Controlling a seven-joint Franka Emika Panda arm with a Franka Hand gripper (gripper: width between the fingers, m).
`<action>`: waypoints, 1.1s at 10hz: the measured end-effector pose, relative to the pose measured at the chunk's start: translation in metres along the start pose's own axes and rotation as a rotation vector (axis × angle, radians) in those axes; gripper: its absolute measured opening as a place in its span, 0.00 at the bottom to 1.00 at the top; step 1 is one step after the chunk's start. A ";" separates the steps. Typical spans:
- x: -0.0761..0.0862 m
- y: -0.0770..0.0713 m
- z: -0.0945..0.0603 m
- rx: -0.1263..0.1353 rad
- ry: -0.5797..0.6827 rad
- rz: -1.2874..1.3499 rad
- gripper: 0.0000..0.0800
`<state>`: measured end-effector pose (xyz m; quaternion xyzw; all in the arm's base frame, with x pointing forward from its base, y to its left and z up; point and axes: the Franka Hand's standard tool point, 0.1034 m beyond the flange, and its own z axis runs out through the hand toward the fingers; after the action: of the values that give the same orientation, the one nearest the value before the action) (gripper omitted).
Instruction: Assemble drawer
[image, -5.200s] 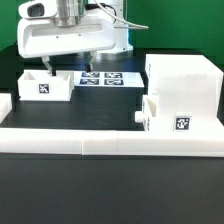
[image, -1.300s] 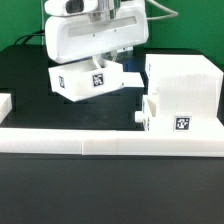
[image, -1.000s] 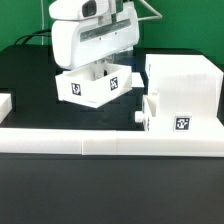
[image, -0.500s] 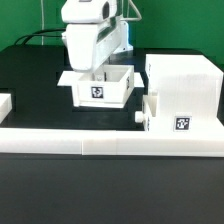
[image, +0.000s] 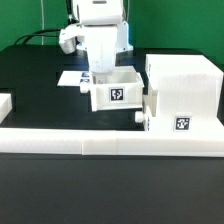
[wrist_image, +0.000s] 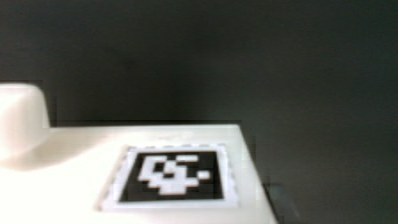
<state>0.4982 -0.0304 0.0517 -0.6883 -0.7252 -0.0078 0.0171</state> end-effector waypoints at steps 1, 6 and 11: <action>0.000 0.003 -0.001 -0.004 0.000 0.007 0.06; 0.005 0.015 -0.006 -0.023 0.003 0.111 0.06; 0.005 0.022 -0.006 -0.015 0.004 0.107 0.06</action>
Offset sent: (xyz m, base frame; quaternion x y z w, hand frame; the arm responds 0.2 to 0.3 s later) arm 0.0244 0.0114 0.0104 -0.0243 0.0102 0.0824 0.9963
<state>0.5203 -0.0247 0.0577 -0.7262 -0.6872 -0.0136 0.0138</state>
